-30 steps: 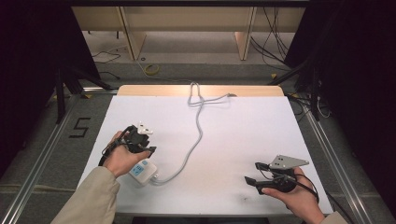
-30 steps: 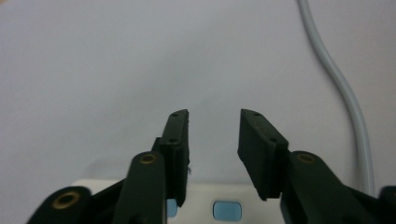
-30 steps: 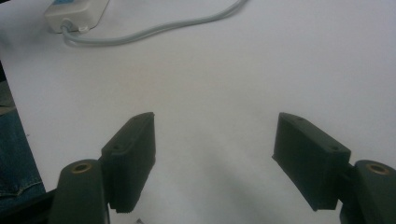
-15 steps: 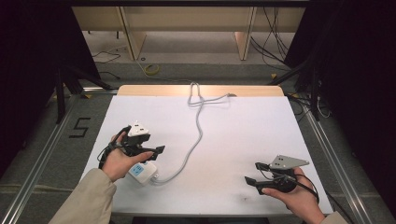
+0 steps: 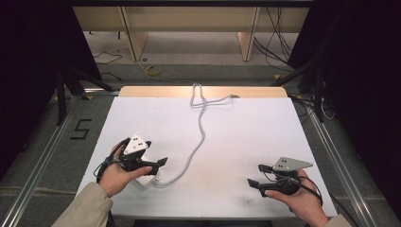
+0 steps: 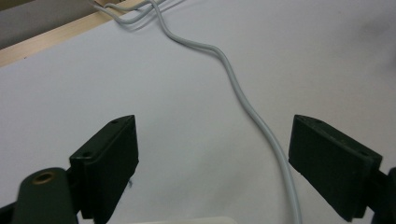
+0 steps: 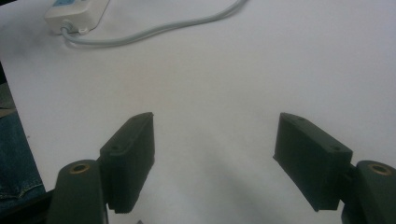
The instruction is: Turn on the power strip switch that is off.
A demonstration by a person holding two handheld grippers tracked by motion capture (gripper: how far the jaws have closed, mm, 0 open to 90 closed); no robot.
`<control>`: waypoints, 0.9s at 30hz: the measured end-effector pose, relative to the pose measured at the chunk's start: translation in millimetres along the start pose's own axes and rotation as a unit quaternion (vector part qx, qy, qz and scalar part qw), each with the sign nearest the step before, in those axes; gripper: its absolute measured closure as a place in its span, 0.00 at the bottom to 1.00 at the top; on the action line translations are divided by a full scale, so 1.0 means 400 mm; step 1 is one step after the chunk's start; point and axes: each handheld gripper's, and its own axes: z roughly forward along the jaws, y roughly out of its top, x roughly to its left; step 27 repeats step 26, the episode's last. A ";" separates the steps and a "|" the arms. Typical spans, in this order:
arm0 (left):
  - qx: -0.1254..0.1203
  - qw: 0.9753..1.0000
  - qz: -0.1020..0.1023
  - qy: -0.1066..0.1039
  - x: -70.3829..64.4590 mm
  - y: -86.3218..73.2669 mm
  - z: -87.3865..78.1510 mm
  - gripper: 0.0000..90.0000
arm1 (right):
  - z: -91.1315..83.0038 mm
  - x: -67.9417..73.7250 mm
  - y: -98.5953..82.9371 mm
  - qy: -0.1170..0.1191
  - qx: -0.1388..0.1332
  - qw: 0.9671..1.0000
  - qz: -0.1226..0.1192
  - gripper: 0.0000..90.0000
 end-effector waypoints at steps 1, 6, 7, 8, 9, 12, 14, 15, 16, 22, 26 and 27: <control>0.000 1.000 0.010 0.000 -0.001 -0.007 -0.004 0.18 | 0.000 0.000 0.000 0.000 0.000 1.000 0.000 0.32; 0.006 1.000 0.021 0.005 -0.004 -0.035 -0.019 0.17 | 0.000 0.001 -0.001 0.002 0.002 1.000 -0.003 0.32; 0.006 1.000 0.020 0.006 -0.004 -0.040 -0.022 0.17 | 0.001 0.001 -0.001 0.002 0.002 1.000 -0.003 0.32; 0.009 1.000 0.020 0.007 -0.003 -0.044 -0.026 0.17 | 0.001 0.001 -0.001 0.002 0.003 1.000 -0.004 0.32; 0.008 1.000 0.018 0.009 -0.003 -0.048 -0.028 0.17 | 0.001 0.001 -0.001 0.003 0.003 1.000 -0.004 0.32; 0.009 1.000 0.020 0.013 -0.007 -0.059 -0.037 0.17 | 0.002 0.001 -0.002 0.003 0.004 1.000 -0.003 0.32; 0.009 1.000 0.022 0.014 -0.011 -0.062 -0.042 0.17 | 0.002 0.001 -0.002 0.003 0.003 1.000 -0.003 0.32; 0.007 1.000 0.022 0.014 -0.013 -0.064 -0.045 0.17 | 0.002 0.001 -0.002 0.003 0.004 1.000 -0.003 0.32; 0.008 1.000 0.023 0.016 -0.015 -0.065 -0.048 0.17 | 0.001 0.001 -0.001 0.003 0.004 1.000 -0.004 0.32; 0.014 0.999 0.026 0.022 -0.017 -0.071 -0.051 0.17 | 0.002 0.001 -0.001 0.004 0.004 1.000 -0.005 0.32; 0.013 0.999 0.031 0.023 -0.019 -0.070 -0.046 0.17 | 0.001 0.001 -0.001 0.003 0.003 1.000 -0.005 0.32; 0.013 0.999 0.031 0.023 -0.019 -0.070 -0.046 0.17 | 0.001 0.001 -0.001 0.003 0.003 1.000 -0.005 0.32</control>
